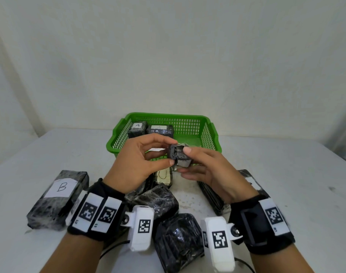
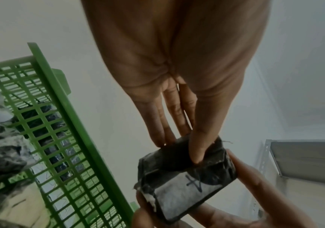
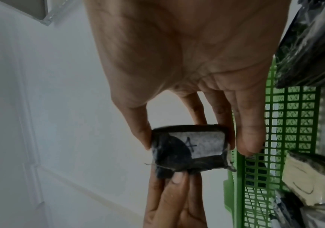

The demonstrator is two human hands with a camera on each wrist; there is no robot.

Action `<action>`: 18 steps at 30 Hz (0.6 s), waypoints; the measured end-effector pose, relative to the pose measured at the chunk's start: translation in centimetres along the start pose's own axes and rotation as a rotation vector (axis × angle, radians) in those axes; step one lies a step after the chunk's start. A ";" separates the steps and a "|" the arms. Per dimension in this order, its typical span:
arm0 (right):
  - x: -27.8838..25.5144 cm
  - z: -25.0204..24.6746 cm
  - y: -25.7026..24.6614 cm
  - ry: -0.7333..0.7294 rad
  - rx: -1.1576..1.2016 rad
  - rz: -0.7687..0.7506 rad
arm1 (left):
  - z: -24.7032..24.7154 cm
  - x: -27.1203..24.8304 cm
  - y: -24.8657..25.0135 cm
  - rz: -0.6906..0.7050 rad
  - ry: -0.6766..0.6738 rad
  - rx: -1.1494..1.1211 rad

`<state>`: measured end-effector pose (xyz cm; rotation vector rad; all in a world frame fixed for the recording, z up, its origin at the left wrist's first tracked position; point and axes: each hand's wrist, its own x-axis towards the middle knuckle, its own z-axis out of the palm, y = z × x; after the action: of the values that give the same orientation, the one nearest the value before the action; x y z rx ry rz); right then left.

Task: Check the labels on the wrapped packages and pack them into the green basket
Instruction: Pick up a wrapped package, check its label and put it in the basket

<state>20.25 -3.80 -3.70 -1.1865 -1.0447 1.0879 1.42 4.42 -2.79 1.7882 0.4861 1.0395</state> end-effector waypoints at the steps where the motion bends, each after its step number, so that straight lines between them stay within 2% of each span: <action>1: 0.1 0.0 0.0 0.015 0.019 -0.022 | 0.0 0.0 0.1 -0.001 -0.010 0.007; 4: 0.3 -0.2 0.2 0.079 0.067 -0.103 | 0.2 -0.2 0.5 -0.090 -0.054 0.066; 6: 0.3 -0.3 0.3 0.076 0.061 -0.132 | 0.5 -0.2 0.7 -0.198 -0.081 0.039; 8: 0.4 -0.2 0.4 0.062 0.048 -0.140 | 0.9 -0.1 0.5 -0.245 -0.068 -0.010; 11: 0.4 -0.3 0.8 0.029 -0.031 -0.144 | 0.8 0.1 0.2 -0.239 0.001 0.005; 18: -0.2 -0.1 0.2 0.069 -0.147 -0.206 | 0.4 0.0 -0.1 -0.228 -0.056 0.037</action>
<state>20.33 -4.01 -3.96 -1.1940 -1.1803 0.8155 1.78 4.24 -2.99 1.7430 0.6617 0.8249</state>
